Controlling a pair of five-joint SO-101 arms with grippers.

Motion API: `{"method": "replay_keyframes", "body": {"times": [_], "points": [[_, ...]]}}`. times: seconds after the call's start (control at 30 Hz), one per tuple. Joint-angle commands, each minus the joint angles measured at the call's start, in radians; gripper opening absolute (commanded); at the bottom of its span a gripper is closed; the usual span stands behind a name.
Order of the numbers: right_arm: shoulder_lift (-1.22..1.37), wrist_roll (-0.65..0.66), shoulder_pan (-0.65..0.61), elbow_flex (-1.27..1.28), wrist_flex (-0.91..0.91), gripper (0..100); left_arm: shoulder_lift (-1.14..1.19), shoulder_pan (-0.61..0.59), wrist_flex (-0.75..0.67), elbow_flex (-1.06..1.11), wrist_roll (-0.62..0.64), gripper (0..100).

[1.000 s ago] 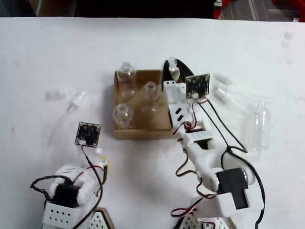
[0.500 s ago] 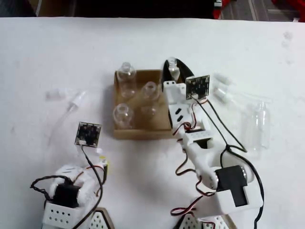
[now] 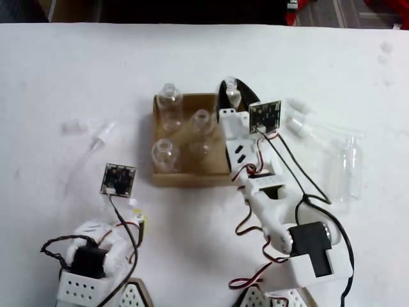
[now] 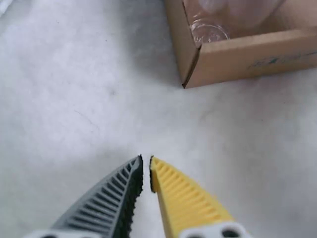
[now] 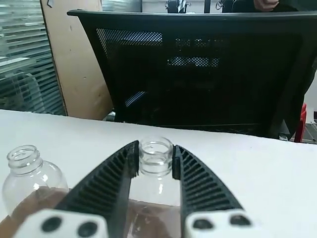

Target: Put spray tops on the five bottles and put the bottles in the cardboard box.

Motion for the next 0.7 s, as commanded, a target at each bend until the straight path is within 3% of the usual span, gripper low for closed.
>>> {"method": "replay_keyframes", "body": {"times": [0.0, 0.67], "points": [[-0.004, 0.014, -0.004, -0.034, -0.016, 1.8, -0.008, 0.013, 0.006, 0.0, 0.014, 3], [0.088, 0.014, -0.004, -0.063, -0.025, 1.8, -0.008, 0.013, 0.006, 0.0, 0.014, 3]]}}
